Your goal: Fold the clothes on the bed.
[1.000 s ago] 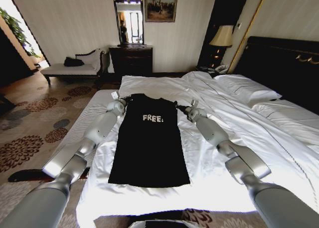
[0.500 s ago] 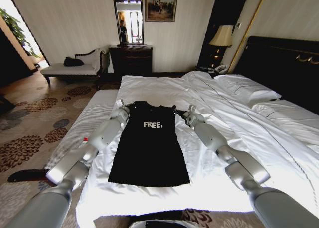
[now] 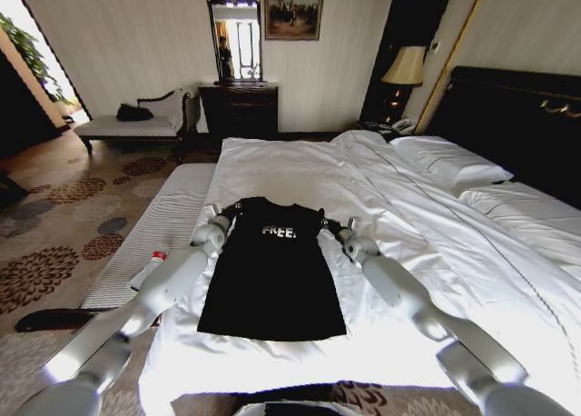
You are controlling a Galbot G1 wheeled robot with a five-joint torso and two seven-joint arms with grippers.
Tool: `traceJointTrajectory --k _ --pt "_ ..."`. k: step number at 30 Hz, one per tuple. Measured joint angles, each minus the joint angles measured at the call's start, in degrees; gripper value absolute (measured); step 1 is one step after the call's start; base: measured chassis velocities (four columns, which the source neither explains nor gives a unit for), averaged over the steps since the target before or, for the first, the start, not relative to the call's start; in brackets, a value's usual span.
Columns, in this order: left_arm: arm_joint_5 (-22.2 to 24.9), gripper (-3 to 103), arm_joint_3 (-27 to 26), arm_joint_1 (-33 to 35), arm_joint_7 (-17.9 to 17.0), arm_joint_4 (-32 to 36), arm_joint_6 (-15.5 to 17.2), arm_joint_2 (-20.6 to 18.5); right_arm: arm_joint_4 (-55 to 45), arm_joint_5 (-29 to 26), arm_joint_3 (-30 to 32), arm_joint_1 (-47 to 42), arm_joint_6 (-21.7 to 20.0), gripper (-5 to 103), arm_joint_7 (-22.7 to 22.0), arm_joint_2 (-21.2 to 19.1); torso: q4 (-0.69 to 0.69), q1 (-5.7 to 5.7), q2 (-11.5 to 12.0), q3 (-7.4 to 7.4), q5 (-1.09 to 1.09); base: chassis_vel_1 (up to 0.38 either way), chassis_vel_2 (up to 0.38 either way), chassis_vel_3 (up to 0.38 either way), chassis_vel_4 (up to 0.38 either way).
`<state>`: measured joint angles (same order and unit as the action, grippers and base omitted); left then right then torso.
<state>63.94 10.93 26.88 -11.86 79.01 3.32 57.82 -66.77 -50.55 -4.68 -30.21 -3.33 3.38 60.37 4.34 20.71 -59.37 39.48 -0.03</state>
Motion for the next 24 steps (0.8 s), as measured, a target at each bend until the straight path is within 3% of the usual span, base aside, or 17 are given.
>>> traceJointTrajectory --k 5,11,16,21,22,24 --pt "-1.59 1 -2.13 5.91 -0.80 7.17 -0.95 -3.28 -9.30 2.53 3.15 -5.58 1.46 2 -1.71 -3.22 -0.05 0.00 0.00 0.00 -0.01 0.000 0.000 0.000 0.000" --pt "-2.50 1 -6.50 13.79 -1.33 15.03 -1.16 -7.60 -19.72 3.43 8.14 -16.28 1.46 2 -3.46 -6.58 0.04 -0.01 -0.01 0.00 0.01 0.000 0.000 0.000 0.000" --pt "-4.04 1 -10.74 22.48 -1.67 22.78 -1.58 -11.26 -26.26 4.65 10.94 -23.38 1.67 2 -4.06 -7.73 -0.07 -0.01 0.00 0.00 0.00 0.000 0.000 0.000 0.000" --pt "-5.75 1 -11.77 26.68 -1.80 26.63 -2.16 -12.56 -31.07 6.70 14.75 -29.55 2.25 2 -4.22 -8.43 -0.03 -0.01 -0.01 -0.01 -0.01 0.000 0.000 0.000 0.000" --pt "-6.67 1 -13.19 29.88 -1.82 28.64 -2.38 -12.82 -33.40 8.29 16.66 -33.32 2.94 2 -4.24 -8.53 0.04 -0.01 -0.01 0.00 -0.02 0.000 0.000 0.000 0.000" --pt "-7.94 1 -15.45 34.43 -1.76 31.13 -2.96 -13.01 -36.14 9.83 18.81 -38.14 3.41 2 -4.22 -8.47 0.00 0.00 -0.01 0.00 0.01 0.000 0.000 0.000 0.000"
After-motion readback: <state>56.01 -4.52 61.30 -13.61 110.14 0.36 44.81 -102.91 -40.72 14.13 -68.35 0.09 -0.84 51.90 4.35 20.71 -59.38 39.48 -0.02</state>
